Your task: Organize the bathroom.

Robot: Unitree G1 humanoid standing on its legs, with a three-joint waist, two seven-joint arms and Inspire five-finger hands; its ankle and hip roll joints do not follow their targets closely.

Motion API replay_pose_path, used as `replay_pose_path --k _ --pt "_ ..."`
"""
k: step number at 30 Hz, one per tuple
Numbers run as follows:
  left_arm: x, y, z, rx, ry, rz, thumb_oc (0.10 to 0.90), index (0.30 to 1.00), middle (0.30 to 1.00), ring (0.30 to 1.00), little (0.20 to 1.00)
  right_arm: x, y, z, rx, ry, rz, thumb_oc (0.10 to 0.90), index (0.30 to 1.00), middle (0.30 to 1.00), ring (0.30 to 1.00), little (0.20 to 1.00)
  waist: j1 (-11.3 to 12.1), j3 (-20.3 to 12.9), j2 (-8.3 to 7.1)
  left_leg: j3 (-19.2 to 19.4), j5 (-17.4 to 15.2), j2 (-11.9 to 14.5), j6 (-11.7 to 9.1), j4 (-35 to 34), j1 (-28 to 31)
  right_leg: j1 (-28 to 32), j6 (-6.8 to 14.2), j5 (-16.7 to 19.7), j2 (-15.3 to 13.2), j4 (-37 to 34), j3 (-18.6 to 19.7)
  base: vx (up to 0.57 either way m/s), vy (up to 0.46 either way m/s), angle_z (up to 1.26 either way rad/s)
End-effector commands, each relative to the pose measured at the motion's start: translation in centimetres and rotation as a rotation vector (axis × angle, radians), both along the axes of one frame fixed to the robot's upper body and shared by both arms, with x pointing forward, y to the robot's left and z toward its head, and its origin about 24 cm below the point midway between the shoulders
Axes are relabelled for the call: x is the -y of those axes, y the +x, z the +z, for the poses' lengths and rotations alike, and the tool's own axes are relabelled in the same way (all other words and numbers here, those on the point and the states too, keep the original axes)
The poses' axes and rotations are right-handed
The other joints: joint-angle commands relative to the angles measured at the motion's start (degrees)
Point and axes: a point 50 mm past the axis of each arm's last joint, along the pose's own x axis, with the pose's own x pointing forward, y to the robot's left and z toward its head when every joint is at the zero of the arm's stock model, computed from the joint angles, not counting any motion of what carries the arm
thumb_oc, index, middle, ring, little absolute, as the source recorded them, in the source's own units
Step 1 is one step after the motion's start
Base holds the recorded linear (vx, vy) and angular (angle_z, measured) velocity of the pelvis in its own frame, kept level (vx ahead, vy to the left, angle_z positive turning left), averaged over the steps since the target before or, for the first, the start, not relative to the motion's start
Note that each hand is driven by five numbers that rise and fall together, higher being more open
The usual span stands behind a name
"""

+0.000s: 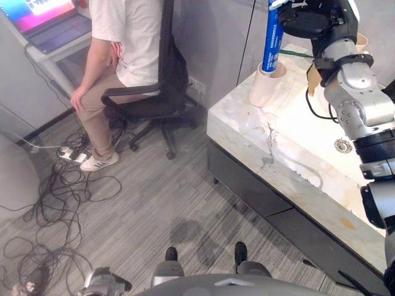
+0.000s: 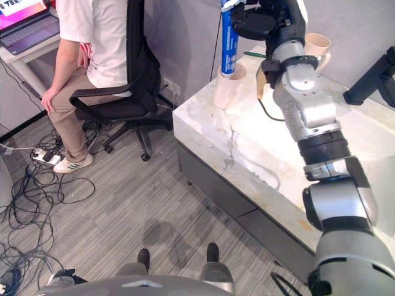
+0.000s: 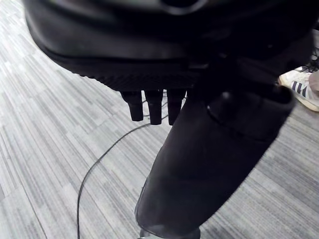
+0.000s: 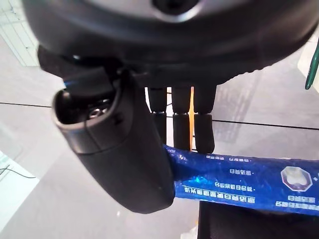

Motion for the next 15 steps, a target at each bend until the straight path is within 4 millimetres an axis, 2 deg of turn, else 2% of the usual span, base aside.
replay_pose_path --k 1,10,11,13,14,15 --pt "-4.22 -0.18 1.66 -0.045 0.159 -0.03 0.8 0.9 0.9 0.9 0.9 -0.97 -1.84 7.59 0.317 0.137 0.065 0.4 0.3 0.3 0.3 0.3 0.8 -3.4 -3.91 0.1 -1.9 2.5 1.5 5.4 -1.5 -4.1 1.9 -3.6 -3.7 6.1 7.6 0.0 0.0 0.0" --pt "-3.99 -0.1 1.59 -0.04 0.16 -0.035 0.8 0.9 0.9 0.9 0.9 -0.6 -1.12 6.66 0.276 0.156 0.053 0.4 0.3 0.3 0.3 0.3 1.1 -2.9 -3.72 -0.1 -1.8 2.3 1.6 5.1 -1.5 -4.1 1.9 -3.4 -3.8 5.9 7.5 0.0 0.001 0.0" --pt "-4.01 -0.08 1.61 -0.036 0.161 -0.035 0.8 0.9 0.9 0.9 0.9 -0.42 -1.07 6.61 0.274 0.156 0.053 0.417 0.326 0.326 0.326 0.326 1.1 -2.7 -3.71 -0.1 -1.7 2.3 1.6 5.1 -1.6 -4.2 1.9 -3.3 -3.8 5.8 7.4 0.0 0.0 0.0" --pt "-4.05 0.1 1.66 -0.032 0.161 -0.033 0.8 0.9 0.9 0.9 0.9 -0.34 -1.03 6.63 0.275 0.161 0.054 0.5 0.451 0.451 0.451 0.451 1.1 -2.5 -3.64 -0.2 -1.7 2.3 1.5 5.1 -1.7 -4.3 1.9 -3.3 -3.8 5.9 7.5 -0.04 0.004 0.0" --pt "-4.08 0.29 1.72 -0.028 0.159 -0.037 0.8 0.9 0.9 0.9 0.9 -0.38 -1.04 6.67 0.275 0.157 0.052 0.51 0.465 0.465 0.465 0.465 1.0 -2.4 -3.6 -0.2 -1.7 2.3 1.5 5.1 -1.8 -4.4 1.9 -3.3 -3.8 5.9 7.5 -0.05 0.003 0.0" --pt "-4.08 0.4 1.74 -0.026 0.159 -0.038 0.8 0.9 0.9 0.9 0.9 -0.43 -1.0 6.67 0.274 0.154 0.05 0.497 0.446 0.446 0.446 0.446 1.0 -2.3 -3.61 -0.2 -1.6 2.3 1.5 5.1 -1.9 -4.5 1.9 -3.3 -3.8 6.0 7.5 -0.04 0.001 0.0"
